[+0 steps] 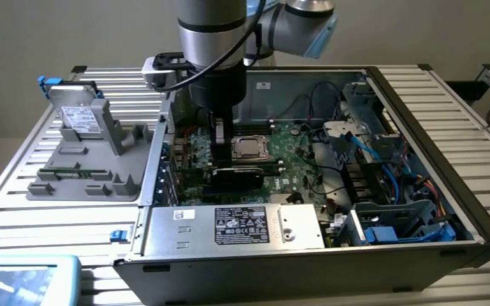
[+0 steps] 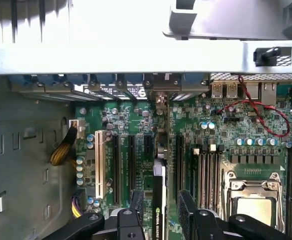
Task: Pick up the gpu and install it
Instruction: 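Insert the gpu into the slot, then press down on the gpu until it lock into place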
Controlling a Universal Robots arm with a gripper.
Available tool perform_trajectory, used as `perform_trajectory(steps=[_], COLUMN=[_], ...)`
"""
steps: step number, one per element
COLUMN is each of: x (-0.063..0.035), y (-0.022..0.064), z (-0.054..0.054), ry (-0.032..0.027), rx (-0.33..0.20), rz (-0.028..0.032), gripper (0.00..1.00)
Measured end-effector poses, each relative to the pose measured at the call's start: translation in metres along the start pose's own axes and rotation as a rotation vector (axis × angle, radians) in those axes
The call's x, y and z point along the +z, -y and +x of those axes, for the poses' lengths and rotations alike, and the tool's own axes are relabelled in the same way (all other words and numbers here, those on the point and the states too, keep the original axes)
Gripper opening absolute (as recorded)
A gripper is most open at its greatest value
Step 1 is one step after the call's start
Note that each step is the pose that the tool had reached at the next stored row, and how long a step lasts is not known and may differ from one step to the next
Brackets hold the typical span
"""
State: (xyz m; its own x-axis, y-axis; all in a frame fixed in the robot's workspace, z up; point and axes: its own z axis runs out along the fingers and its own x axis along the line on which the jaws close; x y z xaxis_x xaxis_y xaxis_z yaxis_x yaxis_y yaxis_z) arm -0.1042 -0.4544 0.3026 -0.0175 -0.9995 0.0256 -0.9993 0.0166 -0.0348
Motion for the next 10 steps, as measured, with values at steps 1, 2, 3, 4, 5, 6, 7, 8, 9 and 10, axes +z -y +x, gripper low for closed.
perform_trajectory(steps=[1, 2, 3, 4, 5, 6, 7, 8, 9, 10], x=[-0.0031, -0.0032, -0.0032, -0.0031, -0.0032, -0.0031, -0.0031, -0.0032, -0.0032, -0.0032], y=[0.0001, 0.0001, 0.0001, 0.0001, 0.0001, 0.0001, 0.0001, 0.0001, 0.0001, 0.0001], z=[0.0001, 0.0001, 0.0001, 0.0001, 0.0001, 0.0001, 0.0001, 0.0001, 0.0001, 0.0001], ry=[-0.0002, -0.0003, -0.0003, -0.0002, -0.0002, -0.0002, -0.0002, -0.0002, -0.0002, -0.0002], rx=[0.000, 0.000, 0.000, 0.000, 0.000, 0.000, 0.000, 0.000, 0.000, 0.000], rz=[-0.0001, 0.0000, 0.0000, 0.0000, 0.0000, 0.0000, 0.0000, 0.0000, 0.0000, 0.0000], gripper=[0.42, 0.42, 0.42, 0.42, 0.42, 0.42, 0.42, 0.42, 0.42, 0.42])
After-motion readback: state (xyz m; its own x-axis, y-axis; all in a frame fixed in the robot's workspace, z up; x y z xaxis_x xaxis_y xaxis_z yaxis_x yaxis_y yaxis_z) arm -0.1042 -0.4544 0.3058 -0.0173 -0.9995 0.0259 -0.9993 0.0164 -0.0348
